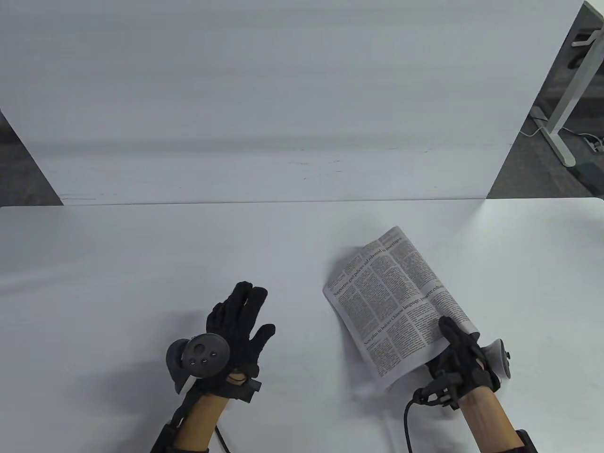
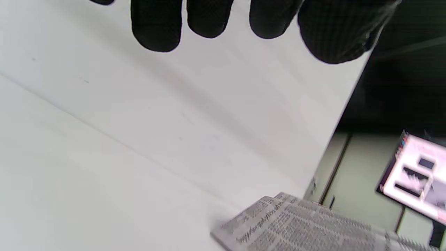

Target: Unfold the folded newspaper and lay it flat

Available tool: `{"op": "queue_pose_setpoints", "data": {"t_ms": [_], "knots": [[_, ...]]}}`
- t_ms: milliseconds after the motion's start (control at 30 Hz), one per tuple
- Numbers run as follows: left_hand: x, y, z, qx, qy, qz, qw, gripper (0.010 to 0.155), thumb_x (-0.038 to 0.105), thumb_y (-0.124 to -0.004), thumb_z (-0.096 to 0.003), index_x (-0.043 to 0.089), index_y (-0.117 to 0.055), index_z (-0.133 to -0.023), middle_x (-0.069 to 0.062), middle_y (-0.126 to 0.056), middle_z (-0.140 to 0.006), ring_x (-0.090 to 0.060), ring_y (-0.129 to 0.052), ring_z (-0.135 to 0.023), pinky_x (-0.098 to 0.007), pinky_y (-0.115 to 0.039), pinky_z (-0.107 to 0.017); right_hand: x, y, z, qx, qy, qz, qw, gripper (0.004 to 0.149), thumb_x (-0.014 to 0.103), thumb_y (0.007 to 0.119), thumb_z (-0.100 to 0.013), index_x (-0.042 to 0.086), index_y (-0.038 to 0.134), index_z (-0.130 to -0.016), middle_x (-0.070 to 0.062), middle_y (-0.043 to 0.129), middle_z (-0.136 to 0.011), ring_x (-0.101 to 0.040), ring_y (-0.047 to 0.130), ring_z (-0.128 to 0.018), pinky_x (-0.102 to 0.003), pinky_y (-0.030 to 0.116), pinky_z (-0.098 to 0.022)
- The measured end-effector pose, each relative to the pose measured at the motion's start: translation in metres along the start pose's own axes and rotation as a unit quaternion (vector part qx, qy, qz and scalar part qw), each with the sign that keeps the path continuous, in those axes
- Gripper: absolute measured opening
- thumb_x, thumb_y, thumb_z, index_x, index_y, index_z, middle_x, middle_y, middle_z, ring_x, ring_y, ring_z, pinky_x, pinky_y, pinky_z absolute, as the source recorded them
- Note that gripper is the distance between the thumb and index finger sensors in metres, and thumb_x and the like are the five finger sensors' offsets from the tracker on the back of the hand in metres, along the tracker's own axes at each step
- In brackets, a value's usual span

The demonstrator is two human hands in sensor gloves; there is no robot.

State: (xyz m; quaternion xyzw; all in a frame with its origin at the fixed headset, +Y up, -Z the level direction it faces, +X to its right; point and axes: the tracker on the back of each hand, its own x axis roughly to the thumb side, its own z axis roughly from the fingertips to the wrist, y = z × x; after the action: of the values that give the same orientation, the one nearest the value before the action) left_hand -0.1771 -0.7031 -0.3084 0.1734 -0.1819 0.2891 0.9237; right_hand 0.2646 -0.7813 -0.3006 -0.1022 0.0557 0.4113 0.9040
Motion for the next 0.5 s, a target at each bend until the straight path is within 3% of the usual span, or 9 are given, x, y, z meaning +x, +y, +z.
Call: {"op": "queue_pose_setpoints", "data": {"t_ms": [100, 267, 500], "knots": [[0.013, -0.009, 0.0, -0.025, -0.032, -0.021, 0.999, 0.07, 0.046, -0.079, -0.0467, 0.033, -0.051, -0.109, -0.016, -0.043, -0.118, -0.054, -0.057, -0.105, -0.073, -0.039, -0.074, -0.004, 0.0, 0.002, -0.02, 0.003, -0.01, 1.0, 0.057, 0.029, 0.061, -0.053, 0.027, 0.04, -0.106, -0.024, 0.054, -0.11, -0.06, 0.072, -0.09, -0.07, 0.077, -0.054], [0.04, -0.028, 0.002, -0.08, -0.103, -0.067, 0.989, 0.071, 0.048, -0.079, -0.0465, 0.034, -0.05, -0.109, -0.015, -0.041, -0.118, -0.054, -0.053, -0.107, -0.073, -0.038, -0.074, -0.008, 0.013, 0.006, 0.0, 0.008, -0.019, 1.0, 0.057, 0.029, 0.061, -0.053, 0.027, 0.04, -0.106, -0.024, 0.054, -0.11, -0.06, 0.072, -0.089, -0.069, 0.078, -0.053], [0.086, -0.067, 0.013, -0.158, -0.204, -0.108, 0.96, 0.076, 0.051, -0.08, -0.0452, 0.036, -0.043, -0.11, -0.012, -0.033, -0.12, -0.053, -0.046, -0.11, -0.073, -0.038, -0.075, -0.019, 0.032, 0.014, 0.014, 0.017, -0.036, 0.999, 0.057, 0.028, 0.062, -0.053, 0.026, 0.04, -0.106, -0.027, 0.054, -0.108, -0.061, 0.076, -0.086, -0.067, 0.083, -0.05]]}}
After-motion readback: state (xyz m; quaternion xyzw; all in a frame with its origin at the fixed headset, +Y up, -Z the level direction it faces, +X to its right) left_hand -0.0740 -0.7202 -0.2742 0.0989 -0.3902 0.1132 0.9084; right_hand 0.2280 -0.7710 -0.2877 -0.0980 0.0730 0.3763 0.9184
